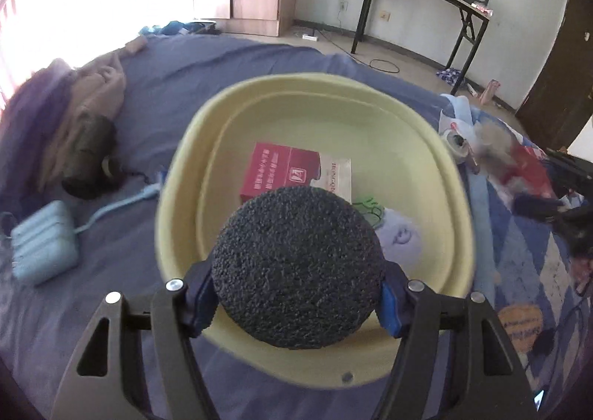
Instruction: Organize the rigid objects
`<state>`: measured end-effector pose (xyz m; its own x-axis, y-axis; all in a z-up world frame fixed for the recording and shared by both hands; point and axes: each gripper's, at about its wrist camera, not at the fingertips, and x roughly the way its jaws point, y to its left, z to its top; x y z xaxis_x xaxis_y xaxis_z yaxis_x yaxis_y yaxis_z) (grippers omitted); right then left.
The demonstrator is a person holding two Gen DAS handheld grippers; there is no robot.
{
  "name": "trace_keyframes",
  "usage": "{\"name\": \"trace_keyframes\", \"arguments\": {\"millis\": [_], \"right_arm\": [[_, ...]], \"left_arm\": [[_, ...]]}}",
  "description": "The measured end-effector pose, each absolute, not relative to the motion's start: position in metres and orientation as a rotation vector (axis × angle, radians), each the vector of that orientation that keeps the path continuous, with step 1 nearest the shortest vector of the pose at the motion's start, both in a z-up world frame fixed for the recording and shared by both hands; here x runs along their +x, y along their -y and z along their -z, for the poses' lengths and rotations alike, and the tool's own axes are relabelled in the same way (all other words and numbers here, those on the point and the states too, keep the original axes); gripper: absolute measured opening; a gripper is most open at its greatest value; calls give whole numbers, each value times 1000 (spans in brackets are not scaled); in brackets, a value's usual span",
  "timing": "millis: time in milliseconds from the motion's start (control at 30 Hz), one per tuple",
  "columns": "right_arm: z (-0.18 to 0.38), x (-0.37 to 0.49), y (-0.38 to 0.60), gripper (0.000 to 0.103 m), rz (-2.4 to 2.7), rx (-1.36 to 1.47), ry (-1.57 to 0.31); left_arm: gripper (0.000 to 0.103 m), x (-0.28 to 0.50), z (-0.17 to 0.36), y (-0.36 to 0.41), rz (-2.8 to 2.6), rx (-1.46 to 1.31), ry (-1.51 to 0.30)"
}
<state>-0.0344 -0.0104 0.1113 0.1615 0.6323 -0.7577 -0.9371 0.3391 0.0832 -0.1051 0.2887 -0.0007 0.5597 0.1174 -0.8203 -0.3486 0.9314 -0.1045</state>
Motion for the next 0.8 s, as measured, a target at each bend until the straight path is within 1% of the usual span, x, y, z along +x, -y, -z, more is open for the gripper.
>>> {"name": "trace_keyframes", "arguments": {"millis": [133, 300, 500, 533, 567, 600, 633, 667, 700, 733, 800], "right_arm": [[-88, -27, -50, 56, -1175, -540, -838], [-67, -22, -91, 56, -1111, -615, -835], [-48, -24, -117, 57, -1084, -635, -817], [-47, -24, -117, 59, -1082, -638, -818], [-47, -23, -115, 65, -1086, -612, -825], [-51, -25, -110, 82, -1097, -567, -826], [-59, -25, -101, 91, -1108, -508, -806], [-72, -24, -89, 95, -1104, -452, -764], [-86, -23, -76, 99, -1095, -406, -716], [-104, -22, -57, 103, -1074, -362, -656], [-140, -16, -9, 103, -1000, -286, -545]], "left_arm": [[69, -82, 26, -298, -268, -276, -997], [69, -60, 24, -304, -287, -248, -1005], [73, -72, 30, -306, -289, -280, -938], [73, -76, 31, -306, -274, -303, -937], [74, -81, 29, -306, -257, -342, -935], [78, -86, 24, -304, -235, -393, -927], [85, -90, 18, -302, -224, -412, -922], [90, -94, 10, -299, -217, -422, -910], [98, -98, -4, -291, -214, -419, -878], [103, -100, -14, -285, -208, -407, -853], [103, -95, -37, -264, -178, -357, -807]]}}
